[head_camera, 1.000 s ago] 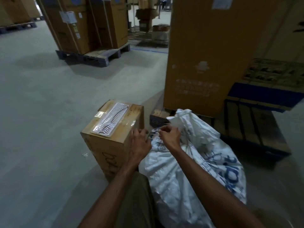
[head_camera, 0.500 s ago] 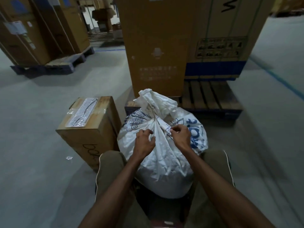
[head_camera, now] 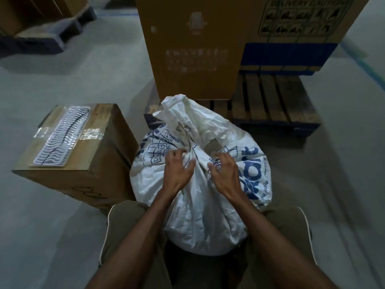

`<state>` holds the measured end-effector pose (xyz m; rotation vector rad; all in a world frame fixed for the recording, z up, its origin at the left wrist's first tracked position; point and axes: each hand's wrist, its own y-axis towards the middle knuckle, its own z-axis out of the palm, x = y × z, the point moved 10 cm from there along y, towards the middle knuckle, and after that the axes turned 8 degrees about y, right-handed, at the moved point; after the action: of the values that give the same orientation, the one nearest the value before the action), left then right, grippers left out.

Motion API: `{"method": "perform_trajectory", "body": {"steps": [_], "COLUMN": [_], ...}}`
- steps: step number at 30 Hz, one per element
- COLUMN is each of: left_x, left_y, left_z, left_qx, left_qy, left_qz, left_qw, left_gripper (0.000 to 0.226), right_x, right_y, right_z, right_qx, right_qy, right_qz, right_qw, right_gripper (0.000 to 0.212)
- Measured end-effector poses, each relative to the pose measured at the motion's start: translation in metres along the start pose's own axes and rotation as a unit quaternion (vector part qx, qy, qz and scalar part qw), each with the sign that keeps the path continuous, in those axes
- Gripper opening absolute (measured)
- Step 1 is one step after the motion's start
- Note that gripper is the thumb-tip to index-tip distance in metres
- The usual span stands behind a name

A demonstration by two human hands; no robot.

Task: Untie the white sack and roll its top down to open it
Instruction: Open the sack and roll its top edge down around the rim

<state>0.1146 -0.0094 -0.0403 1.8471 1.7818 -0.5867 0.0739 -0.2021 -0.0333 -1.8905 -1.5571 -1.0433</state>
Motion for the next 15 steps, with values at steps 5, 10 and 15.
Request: {"method": "perform_trajectory", "body": {"steps": [5, 10, 15], "left_x": [0.0, 0.001, 0.015], "left_y": [0.027, 0.02, -0.003], "left_z": [0.024, 0.026, 0.02], "left_qx": [-0.015, -0.004, 0.039], "left_qy": [0.041, 0.042, 0.017], "left_qz": [-0.023, -0.068, -0.102], "left_qw": [0.999, 0.997, 0.994], "left_gripper": [0.04, 0.051, 0.033], "right_x": [0.004, 0.0, 0.008], "right_y": [0.019, 0.019, -0.005], "right_z": [0.02, 0.026, 0.016], "right_qx": [0.026, 0.043, 0.022], "right_qy": [0.031, 0.077, 0.064], "right_qz": [-0.032, -0.007, -0.023], "right_qw": [0.999, 0.996, 0.997], "right_gripper": [0.032, 0.035, 0.016]}}
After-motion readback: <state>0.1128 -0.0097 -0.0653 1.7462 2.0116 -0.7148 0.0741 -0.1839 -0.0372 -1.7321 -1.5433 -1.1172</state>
